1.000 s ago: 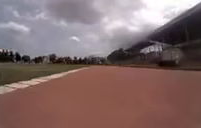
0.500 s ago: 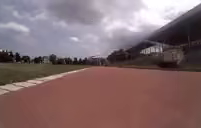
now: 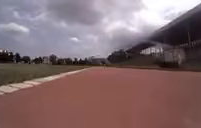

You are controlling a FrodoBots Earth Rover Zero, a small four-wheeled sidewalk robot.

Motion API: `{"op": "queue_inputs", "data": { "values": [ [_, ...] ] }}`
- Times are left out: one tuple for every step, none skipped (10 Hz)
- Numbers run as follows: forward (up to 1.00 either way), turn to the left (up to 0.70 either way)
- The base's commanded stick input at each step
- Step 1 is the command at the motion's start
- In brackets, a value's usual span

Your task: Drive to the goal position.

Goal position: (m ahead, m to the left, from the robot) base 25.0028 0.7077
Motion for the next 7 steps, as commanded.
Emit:
{"op": "queue_inputs", "data": {
  "values": [
    [0.45,0.0],
    [0.45,0.0],
    [0.45,0.0],
    [0.45,0.0],
    [0.45,0.0],
    [0.45,0.0],
    [0.45,0.0]
  ]
}}
